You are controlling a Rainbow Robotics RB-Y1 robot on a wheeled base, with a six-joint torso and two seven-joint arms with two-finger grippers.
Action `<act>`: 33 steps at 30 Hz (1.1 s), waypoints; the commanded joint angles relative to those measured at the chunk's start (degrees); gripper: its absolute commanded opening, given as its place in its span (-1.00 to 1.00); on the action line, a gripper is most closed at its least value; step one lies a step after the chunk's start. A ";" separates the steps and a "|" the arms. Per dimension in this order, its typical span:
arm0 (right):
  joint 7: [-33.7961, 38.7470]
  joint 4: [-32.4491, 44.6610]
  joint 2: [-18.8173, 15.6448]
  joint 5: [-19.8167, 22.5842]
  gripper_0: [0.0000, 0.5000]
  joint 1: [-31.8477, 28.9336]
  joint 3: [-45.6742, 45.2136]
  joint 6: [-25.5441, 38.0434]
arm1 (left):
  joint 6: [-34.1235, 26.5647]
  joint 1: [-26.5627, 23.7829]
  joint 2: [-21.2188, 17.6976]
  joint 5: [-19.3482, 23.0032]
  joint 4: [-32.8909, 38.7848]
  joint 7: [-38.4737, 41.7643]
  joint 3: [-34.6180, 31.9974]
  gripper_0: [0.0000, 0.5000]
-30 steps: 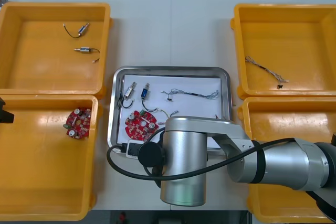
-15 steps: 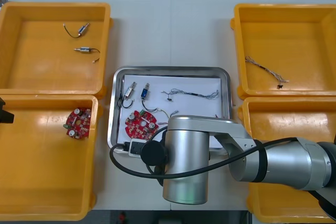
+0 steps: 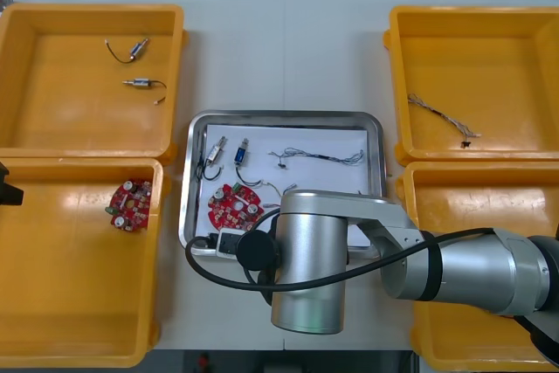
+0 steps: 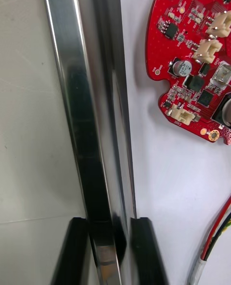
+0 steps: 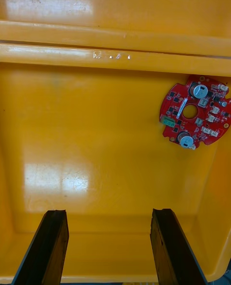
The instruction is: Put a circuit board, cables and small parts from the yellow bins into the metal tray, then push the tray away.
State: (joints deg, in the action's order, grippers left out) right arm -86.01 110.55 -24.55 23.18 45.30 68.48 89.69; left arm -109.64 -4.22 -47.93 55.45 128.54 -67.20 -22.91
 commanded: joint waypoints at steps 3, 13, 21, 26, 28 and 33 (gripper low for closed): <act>-2.59 1.07 0.21 -0.42 -1.00 0.84 1.05 0.22 | -0.36 1.23 -2.52 0.45 1.54 -5.13 -1.70 1.00; -2.94 1.07 -0.14 -0.51 -1.00 4.01 1.05 0.31 | -0.36 1.23 -2.52 0.45 1.54 -5.13 -1.70 1.00; -4.17 0.98 -0.67 -0.51 -1.00 7.08 1.05 0.31 | -0.36 1.23 -2.52 0.45 1.54 -5.13 -1.70 1.00; -5.14 0.98 -1.29 -0.42 -1.00 8.75 1.13 0.31 | -0.36 1.23 -2.52 0.45 1.54 -5.13 -1.70 1.00; -5.40 0.98 -1.46 -0.25 -1.00 9.19 1.13 0.31 | -0.36 1.23 -2.52 0.45 1.54 -5.13 -1.70 1.00; -5.93 -0.08 -1.73 0.46 -1.00 10.78 1.13 0.31 | -0.36 1.23 -2.52 0.45 1.54 -5.13 -1.70 1.00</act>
State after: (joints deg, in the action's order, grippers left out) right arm -89.52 110.50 -25.36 23.19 53.02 68.83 89.79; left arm -109.64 -4.22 -47.93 55.45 128.54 -67.21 -22.91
